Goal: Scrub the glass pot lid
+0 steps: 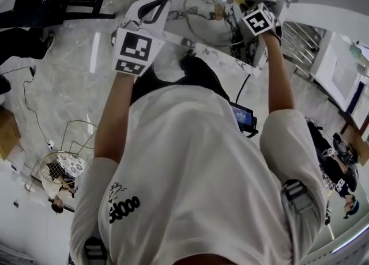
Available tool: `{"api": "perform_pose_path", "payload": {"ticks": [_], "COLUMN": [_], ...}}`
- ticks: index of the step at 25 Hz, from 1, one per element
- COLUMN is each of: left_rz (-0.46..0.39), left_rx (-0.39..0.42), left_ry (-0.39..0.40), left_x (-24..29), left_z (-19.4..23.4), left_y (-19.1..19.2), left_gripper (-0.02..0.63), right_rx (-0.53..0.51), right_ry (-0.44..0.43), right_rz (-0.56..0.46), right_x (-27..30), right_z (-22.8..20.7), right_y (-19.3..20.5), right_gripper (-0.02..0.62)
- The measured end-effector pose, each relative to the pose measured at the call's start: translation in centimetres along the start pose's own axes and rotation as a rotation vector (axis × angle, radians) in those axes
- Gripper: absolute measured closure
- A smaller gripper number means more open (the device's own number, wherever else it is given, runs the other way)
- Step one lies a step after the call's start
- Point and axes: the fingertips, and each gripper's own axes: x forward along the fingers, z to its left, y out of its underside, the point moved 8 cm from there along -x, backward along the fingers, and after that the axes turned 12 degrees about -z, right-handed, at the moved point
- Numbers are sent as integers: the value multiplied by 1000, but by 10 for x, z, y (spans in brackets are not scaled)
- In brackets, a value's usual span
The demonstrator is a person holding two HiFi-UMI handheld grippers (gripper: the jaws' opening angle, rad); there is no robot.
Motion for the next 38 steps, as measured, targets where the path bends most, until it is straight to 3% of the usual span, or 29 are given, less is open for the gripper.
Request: {"api": "perform_pose_path", "payload": {"ticks": [7,18,26,38], "left_rz": [-86,-257,-371,-520], "left_rx": [25,95,160,255], "left_ry": [95,226,296,329], "left_x": [-21,-51,-74,-89], "left_z": [24,40,21,-62], "left_y": [-17,-62,-105,-186], "left_gripper": [595,595,595,595], "right_rx": [188,370,379,343], "right_ry": [189,518,692,801], "right_rz": [-211,-462,-600,-753], "right_x": [-86,-244,-347,-440], "right_z": [29,91,155,186], "right_y": [-36,-75,-82,-55], "right_gripper": [543,543,544,545]}}
